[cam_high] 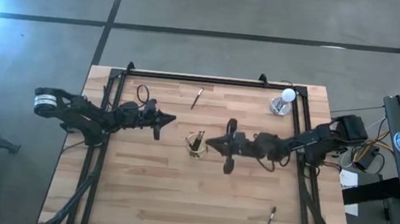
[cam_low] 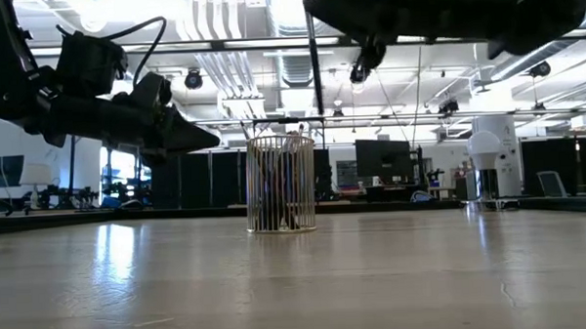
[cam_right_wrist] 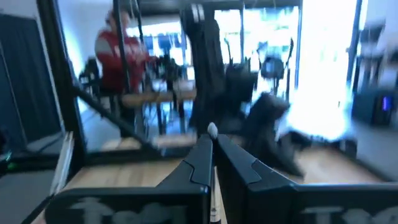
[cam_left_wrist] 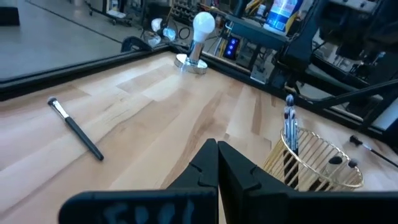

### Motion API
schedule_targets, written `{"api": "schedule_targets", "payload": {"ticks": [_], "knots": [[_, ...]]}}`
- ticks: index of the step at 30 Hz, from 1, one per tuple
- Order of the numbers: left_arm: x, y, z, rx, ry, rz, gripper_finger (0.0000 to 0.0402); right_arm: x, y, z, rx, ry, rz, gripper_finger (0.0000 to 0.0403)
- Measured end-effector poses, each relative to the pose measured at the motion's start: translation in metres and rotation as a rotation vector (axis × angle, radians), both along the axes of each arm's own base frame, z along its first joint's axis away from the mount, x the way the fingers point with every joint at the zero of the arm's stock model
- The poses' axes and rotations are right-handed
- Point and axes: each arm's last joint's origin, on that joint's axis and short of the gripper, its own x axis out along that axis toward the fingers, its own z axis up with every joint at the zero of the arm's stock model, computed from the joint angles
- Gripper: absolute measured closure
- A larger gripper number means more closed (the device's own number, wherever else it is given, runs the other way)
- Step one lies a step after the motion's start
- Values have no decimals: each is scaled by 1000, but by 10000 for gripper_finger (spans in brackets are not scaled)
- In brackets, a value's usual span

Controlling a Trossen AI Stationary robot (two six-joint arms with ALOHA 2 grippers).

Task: Pick & Place Makeup Brushes
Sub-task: Put the eyeshadow brush into the gold makeup brush holder

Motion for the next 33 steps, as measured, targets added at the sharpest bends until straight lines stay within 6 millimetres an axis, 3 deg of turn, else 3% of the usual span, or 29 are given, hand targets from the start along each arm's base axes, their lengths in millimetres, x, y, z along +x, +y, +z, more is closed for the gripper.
{"api": "schedule_targets", "payload": {"ticks": [6, 11, 24, 33], "knots": [[0, 1, 4, 10, -35, 34, 402, 7, -23, -4, -46, -94, -41, 394], [1, 1, 5, 10, -39, 35, 402, 16, -35, -23, -10, -100, -32, 394], [1, 2, 4, 6, -25, 49, 402, 52, -35, -66, 17, -58, -37, 394], [1, 2, 2, 1, -9, 49, 402, 54, -36, -80, 44, -30, -56, 394]]}}
